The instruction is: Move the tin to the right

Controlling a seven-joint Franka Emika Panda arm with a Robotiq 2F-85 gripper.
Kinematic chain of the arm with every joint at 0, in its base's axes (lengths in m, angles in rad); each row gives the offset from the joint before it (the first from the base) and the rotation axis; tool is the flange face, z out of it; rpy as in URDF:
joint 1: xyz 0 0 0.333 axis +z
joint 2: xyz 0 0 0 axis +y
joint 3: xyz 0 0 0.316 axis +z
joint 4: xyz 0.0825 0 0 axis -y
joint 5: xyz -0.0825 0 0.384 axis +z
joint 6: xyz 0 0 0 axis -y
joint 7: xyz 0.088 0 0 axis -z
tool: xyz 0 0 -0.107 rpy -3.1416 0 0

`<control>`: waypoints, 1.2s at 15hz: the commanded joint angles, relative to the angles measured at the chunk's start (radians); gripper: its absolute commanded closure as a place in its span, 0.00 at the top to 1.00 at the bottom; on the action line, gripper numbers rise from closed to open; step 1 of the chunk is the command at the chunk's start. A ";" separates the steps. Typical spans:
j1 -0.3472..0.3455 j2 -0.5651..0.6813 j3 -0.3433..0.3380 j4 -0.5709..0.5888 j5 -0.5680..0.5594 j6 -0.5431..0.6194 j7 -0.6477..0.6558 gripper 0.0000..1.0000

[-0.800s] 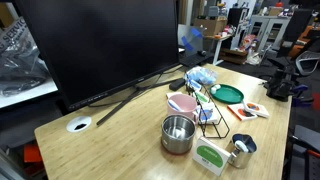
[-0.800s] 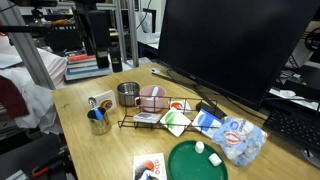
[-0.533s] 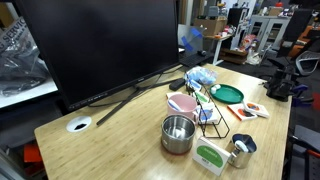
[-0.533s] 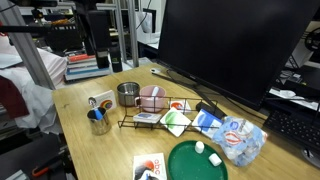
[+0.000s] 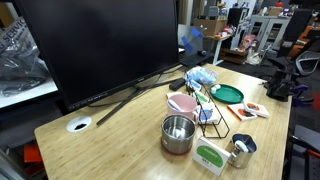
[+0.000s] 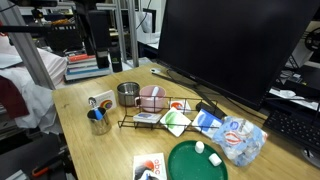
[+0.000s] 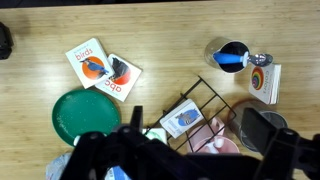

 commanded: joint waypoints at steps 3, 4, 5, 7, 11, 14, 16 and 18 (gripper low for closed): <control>-0.005 0.000 0.004 0.002 0.002 -0.002 -0.003 1.00; -0.005 0.000 0.004 0.002 0.002 -0.002 -0.003 1.00; -0.005 0.000 0.004 0.002 0.002 -0.002 -0.003 1.00; -0.005 0.000 0.004 0.002 0.002 -0.002 -0.003 1.00; 0.008 0.018 0.028 0.015 -0.003 0.031 0.003 1.00; 0.038 0.044 0.080 0.026 -0.020 0.116 0.005 1.00; 0.058 0.073 0.114 0.031 -0.030 0.167 0.006 1.00; 0.067 0.122 0.143 0.049 -0.049 0.216 0.021 1.00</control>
